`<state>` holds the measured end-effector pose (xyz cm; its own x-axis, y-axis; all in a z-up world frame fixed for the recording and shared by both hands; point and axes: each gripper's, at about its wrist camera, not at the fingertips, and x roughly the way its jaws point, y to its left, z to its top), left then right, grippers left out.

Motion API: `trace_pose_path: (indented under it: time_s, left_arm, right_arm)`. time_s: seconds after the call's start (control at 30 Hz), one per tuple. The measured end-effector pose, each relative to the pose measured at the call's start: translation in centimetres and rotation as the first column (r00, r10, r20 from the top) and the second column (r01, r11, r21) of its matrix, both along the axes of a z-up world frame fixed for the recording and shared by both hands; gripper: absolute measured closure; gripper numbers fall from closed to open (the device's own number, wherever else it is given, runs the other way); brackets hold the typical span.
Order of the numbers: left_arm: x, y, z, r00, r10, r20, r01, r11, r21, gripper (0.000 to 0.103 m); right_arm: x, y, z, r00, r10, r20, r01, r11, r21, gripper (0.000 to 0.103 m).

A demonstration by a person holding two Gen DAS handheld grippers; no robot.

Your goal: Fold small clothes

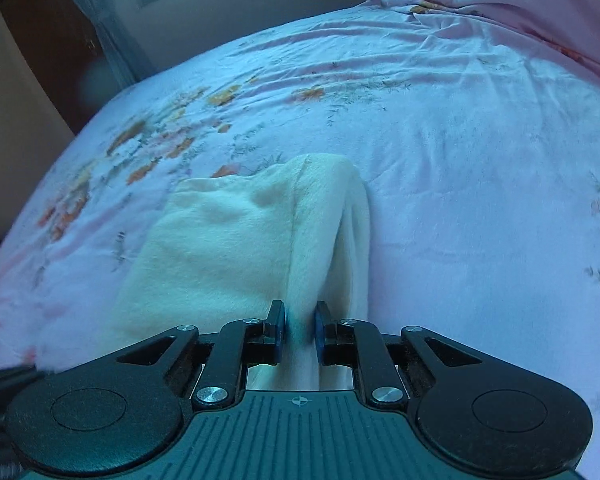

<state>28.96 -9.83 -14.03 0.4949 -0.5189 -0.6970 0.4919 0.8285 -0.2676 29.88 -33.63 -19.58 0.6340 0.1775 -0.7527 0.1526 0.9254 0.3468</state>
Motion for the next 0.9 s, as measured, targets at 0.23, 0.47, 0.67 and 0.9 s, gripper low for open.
trace_pose_path:
  time_s: [0.23,0.47,0.67,0.9]
  left_arm:
    - [1.4,0.0,-1.6,1.000,0.020,-0.022,-0.019,0.999,0.046,0.067]
    - [1.4,0.1,-1.4,0.999,0.022,-0.025,-0.021,0.999,0.043,0.066]
    - [1.1,0.0,-1.5,1.000,0.025,-0.012,-0.024,0.998,0.055,0.066]
    - [0.8,0.0,-1.6,1.000,0.027,-0.001,-0.027,0.997,0.065,0.065]
  right_arm:
    - [-2.6,2.4,-0.3,0.999,0.033,-0.028,-0.034,0.999,-0.023,0.065]
    - [-4.4,3.0,0.0,0.998,0.044,-0.046,-0.044,0.999,-0.009,0.065]
    - [-5.4,3.4,-0.1,0.998,0.044,-0.046,-0.045,0.999,-0.021,0.065]
    - [-6.0,4.3,-0.1,0.998,0.055,-0.038,-0.057,0.997,-0.049,0.065]
